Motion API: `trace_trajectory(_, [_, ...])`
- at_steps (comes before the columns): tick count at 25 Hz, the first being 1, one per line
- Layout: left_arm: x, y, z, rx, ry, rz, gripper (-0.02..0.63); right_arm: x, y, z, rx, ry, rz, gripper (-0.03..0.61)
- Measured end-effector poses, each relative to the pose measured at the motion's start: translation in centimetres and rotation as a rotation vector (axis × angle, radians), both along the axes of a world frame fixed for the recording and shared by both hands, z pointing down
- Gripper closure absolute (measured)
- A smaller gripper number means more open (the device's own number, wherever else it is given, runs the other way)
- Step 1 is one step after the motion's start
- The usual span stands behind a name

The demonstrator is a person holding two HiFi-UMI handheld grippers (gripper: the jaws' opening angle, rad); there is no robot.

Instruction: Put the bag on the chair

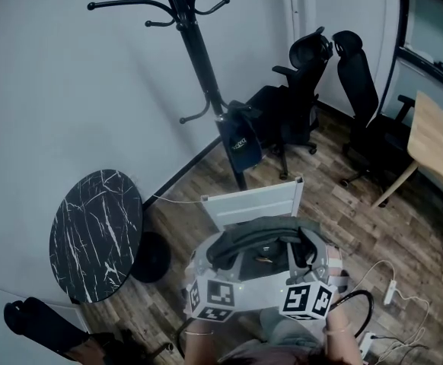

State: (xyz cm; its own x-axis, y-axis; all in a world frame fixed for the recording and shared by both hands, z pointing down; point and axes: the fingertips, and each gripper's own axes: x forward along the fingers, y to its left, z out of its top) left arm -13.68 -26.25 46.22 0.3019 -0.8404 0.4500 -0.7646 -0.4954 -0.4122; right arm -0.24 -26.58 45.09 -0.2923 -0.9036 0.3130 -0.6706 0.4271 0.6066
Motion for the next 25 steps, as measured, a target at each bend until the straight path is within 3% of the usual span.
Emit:
trace_trajectory(12, [-0.6, -3.0, 3.0, 0.005, 0.046, -0.042, 0.414, -0.7, -3.8, 3.0, -0.042, 0.014, -0.012, 0.465])
trace_trajectory(25, [-1.1, -6.6, 7.7, -0.068, 0.084, -0.068, 0.416, -1.2, -7.5, 7.3, -0.095, 0.056, -0.032, 0.466])
